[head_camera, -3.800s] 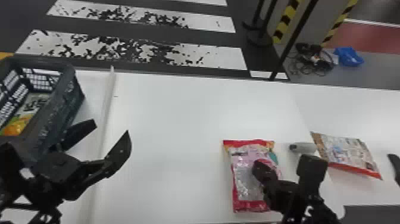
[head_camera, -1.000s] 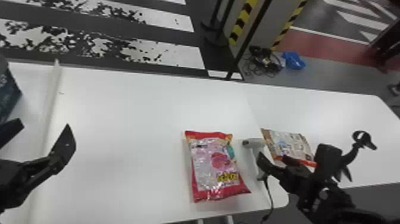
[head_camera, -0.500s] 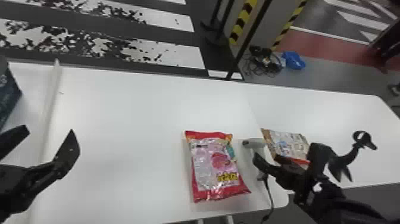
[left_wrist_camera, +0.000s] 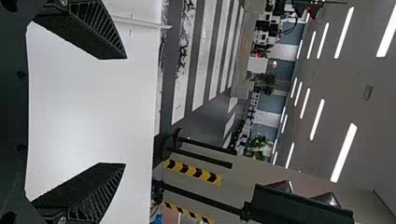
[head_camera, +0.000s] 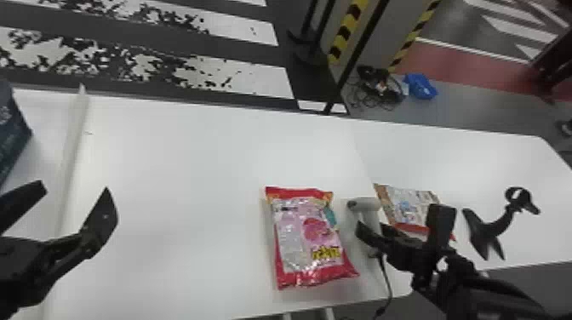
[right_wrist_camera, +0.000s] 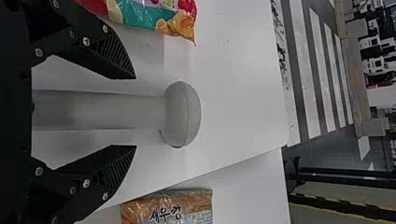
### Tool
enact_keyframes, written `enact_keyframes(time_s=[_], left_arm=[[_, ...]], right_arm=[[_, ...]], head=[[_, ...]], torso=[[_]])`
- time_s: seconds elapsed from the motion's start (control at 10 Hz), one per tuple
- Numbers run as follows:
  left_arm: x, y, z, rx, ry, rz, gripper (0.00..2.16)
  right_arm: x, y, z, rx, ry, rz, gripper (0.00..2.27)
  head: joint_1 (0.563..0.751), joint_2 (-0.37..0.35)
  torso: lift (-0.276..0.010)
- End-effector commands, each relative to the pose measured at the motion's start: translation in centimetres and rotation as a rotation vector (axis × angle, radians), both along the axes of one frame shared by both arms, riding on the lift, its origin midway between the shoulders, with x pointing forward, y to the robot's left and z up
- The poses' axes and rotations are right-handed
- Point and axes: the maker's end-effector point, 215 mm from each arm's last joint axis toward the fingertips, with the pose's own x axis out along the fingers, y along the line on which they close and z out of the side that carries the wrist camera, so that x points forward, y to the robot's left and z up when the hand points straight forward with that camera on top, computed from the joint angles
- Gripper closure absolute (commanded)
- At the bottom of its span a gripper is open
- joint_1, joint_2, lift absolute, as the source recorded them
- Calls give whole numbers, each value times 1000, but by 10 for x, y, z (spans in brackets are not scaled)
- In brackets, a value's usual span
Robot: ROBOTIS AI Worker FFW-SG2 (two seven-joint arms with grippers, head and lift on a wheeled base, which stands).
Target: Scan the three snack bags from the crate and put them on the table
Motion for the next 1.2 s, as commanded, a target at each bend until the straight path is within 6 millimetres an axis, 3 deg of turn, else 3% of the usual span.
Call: enact_keyframes(time_s=[0.0, 0.2, 0.5, 0.6, 0.9, 1.1], left_arm=[[-1, 0, -2, 3, 3, -2, 46], [-1, 0, -2, 6, 2, -2, 46], [-2, -4, 0, 6, -4, -14, 46], [-2, -4, 2, 7, -7, -16, 46], [-1, -8, 2, 3, -7, -20, 46], [-2, -8, -1, 0, 2, -17, 46]], right_arm=[[1, 1, 0, -3, -4, 4, 2047], [-1, 2, 9, -4, -40, 2, 2229], [-8, 7, 26, 2, -74, -11, 2236], [-15, 9, 41, 26, -88, -27, 2236], [-45, 33, 87, 127, -95, -49, 2236], [-56, 61, 95, 182, -69, -16, 2236]], head=[[695, -350], [695, -350], [695, -350], [695, -350], [695, -350], [695, -350]], torso=[[-94], [-94], [-94], [-94], [-94], [-94]])
